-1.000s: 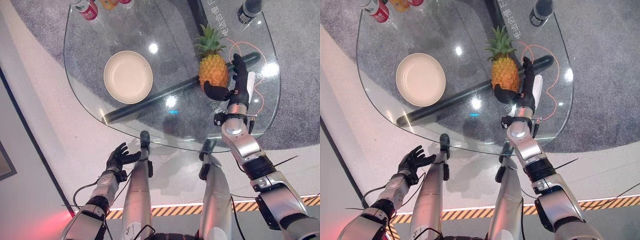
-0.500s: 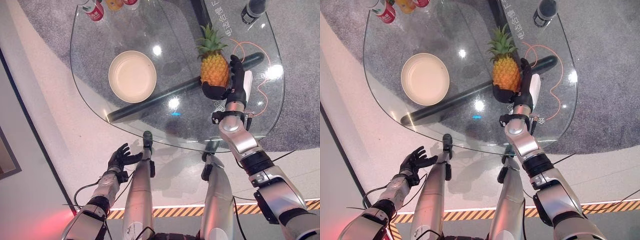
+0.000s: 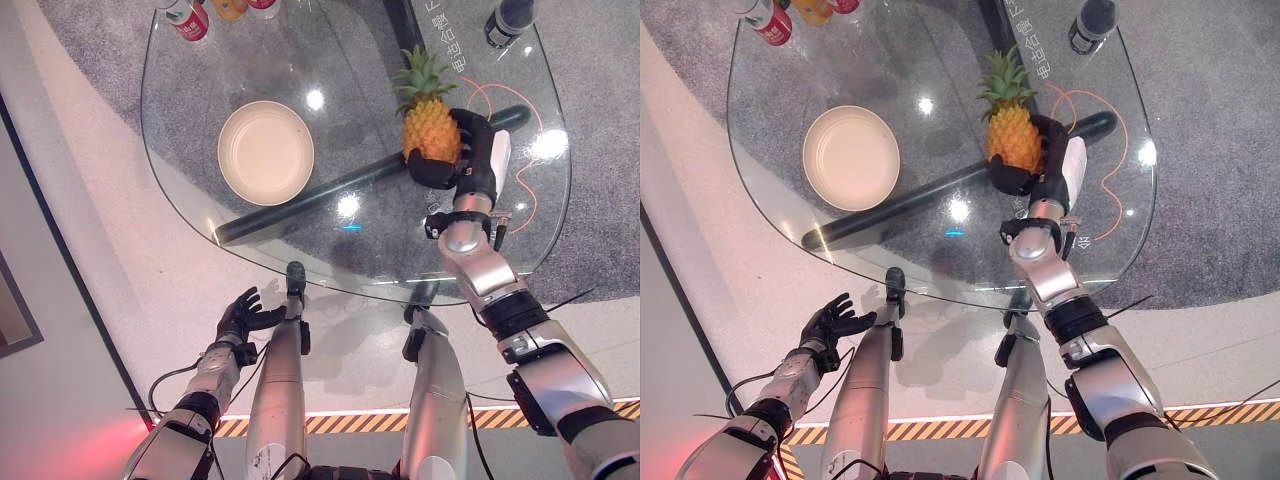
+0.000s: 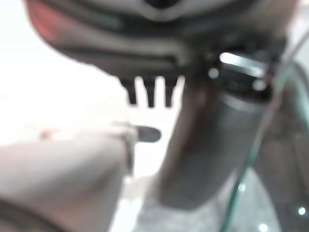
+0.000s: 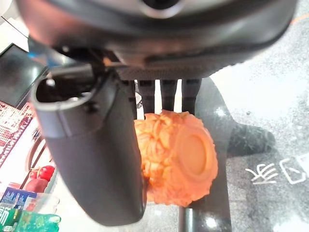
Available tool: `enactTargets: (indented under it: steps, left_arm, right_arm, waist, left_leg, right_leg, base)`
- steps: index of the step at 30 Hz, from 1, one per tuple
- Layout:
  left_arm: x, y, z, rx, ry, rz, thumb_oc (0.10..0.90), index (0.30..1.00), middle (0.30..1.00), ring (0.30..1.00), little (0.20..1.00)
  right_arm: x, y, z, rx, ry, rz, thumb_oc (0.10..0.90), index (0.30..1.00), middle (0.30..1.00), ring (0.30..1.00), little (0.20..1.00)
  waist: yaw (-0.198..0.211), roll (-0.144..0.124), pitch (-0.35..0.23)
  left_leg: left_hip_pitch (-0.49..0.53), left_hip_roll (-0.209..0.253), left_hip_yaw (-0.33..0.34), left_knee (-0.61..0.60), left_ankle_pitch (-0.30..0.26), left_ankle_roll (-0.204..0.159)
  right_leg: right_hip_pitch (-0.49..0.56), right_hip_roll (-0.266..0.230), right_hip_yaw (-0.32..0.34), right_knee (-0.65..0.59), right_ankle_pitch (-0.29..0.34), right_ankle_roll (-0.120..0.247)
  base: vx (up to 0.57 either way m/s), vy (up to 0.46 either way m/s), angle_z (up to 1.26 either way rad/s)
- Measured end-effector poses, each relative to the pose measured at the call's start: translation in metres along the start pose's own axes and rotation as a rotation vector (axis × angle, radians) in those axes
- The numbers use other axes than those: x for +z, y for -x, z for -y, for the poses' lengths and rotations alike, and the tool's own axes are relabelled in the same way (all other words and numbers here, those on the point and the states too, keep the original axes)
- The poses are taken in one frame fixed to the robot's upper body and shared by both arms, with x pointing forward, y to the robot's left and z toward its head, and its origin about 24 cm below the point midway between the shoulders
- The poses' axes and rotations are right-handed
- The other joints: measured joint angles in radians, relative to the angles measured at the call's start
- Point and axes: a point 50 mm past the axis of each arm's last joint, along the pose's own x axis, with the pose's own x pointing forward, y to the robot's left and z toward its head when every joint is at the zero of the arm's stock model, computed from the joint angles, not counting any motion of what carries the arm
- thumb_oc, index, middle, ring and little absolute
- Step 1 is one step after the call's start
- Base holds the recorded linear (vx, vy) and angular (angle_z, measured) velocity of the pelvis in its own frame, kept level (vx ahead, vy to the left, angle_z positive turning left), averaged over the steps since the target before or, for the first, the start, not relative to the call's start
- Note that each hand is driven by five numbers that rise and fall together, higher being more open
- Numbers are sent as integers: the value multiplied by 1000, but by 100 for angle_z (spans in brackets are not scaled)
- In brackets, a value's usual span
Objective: Pick up the fruit to the plate
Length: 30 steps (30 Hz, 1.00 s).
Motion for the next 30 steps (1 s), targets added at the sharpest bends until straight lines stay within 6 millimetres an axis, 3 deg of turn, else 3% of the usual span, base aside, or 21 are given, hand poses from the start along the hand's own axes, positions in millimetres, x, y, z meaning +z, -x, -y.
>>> enactTargets:
  steps: [9, 13, 17, 20, 24, 30]
  left_arm:
    - [0, 0, -2, 25, 47, -7, 800, 900, 900, 900, 900]
    - [-1, 0, -9, 113, 113, -26, 800, 900, 900, 900, 900]
    - [4, 1, -31, 307, 279, -12, 800, 900, 900, 900, 900]
    - [14, 4, -50, 468, 385, 37, 800, 900, 900, 900, 900]
    - [42, 9, -70, 614, 452, 185, 800, 900, 900, 900, 900]
    - [87, 13, -75, 664, 522, 390, 800, 900, 900, 900, 900]
  right_arm:
    - [-1, 0, 0, 0, 2, -4, 100, 300, 300, 300, 200]
    - [-5, 0, 0, 2, 16, -22, 100, 300, 300, 300, 200]
    - [-7, 0, 0, 8, 20, -30, 100, 300, 300, 300, 200]
    - [-9, 1, 0, 8, 19, -31, 100, 300, 300, 300, 200]
    - [-11, 3, 1, 4, 10, -27, 100, 300, 300, 300, 200]
    - [-13, 9, 2, 9, -13, -17, 100, 300, 300, 300, 200]
  waist:
    - [1, 0, 0]
    - [8, 0, 0]
    - [10, 0, 0]
    - [10, 0, 0]
    - [12, 0, 0]
    - [12, 0, 0]
  left_leg:
    - [5, 0, -1, -1, 0, 0]
    - [28, -2, -1, -17, 5, -2]
    - [39, 0, -1, -23, 5, -3]
    - [39, 1, -1, -23, 5, -4]
    - [40, 2, -7, -31, 10, -7]
    - [37, 4, -8, -35, 12, -8]
  right_leg:
    - [4, 0, 0, 0, 0, 0]
    - [20, 0, 1, -5, -1, 0]
    - [28, 1, -1, -4, -4, 1]
    - [29, 0, -1, -4, -4, 1]
    - [29, 1, -5, -4, -4, 1]
    - [26, 6, -7, -9, -4, 1]
  base:
    - [0, 0, 0]
    - [0, 0, 0]
    - [0, 0, 0]
    - [1, -10, 0]
    - [-6, -41, 2]
    - [0, 0, 0]
